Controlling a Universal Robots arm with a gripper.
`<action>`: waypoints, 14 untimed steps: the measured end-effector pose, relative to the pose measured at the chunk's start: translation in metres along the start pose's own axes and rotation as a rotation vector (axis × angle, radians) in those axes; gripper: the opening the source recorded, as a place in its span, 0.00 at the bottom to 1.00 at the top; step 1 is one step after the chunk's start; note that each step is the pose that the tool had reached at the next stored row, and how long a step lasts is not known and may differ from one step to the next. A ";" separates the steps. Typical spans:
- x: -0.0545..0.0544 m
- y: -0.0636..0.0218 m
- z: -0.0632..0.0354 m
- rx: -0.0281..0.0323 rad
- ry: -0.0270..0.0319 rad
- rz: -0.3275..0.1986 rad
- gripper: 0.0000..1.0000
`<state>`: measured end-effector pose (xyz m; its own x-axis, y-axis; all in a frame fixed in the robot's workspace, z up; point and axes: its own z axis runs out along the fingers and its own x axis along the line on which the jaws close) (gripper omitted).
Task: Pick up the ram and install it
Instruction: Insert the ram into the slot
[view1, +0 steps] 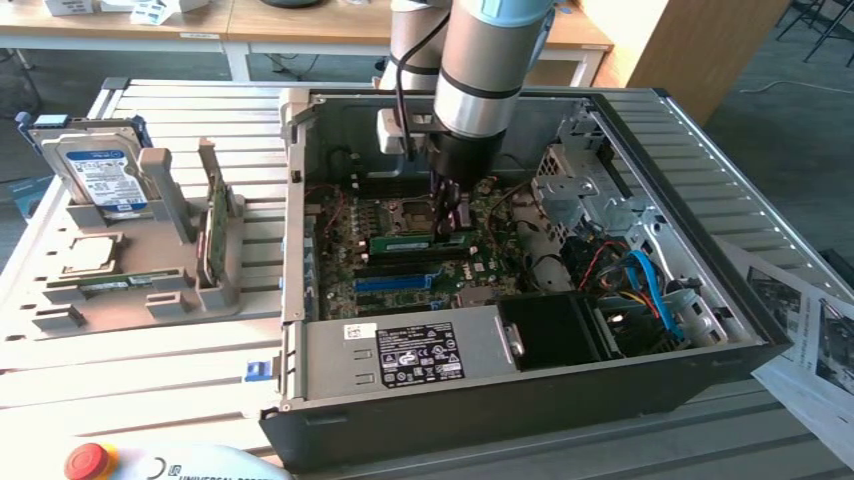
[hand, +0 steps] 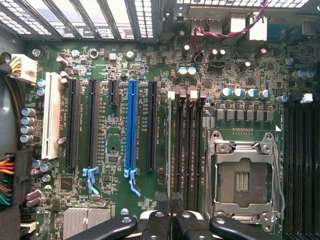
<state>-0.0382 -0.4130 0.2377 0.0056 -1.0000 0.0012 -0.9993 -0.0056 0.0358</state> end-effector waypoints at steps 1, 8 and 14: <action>0.000 0.0000 0.0003 0.0000 0.0000 0.000 0.12; 0.000 0.0000 0.0011 0.0001 -0.0001 0.000 0.12; 0.000 -0.0001 0.0030 0.0002 -0.0029 0.000 0.12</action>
<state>-0.0382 -0.4129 0.2347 0.0056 -1.0000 -0.0017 -0.9993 -0.0057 0.0356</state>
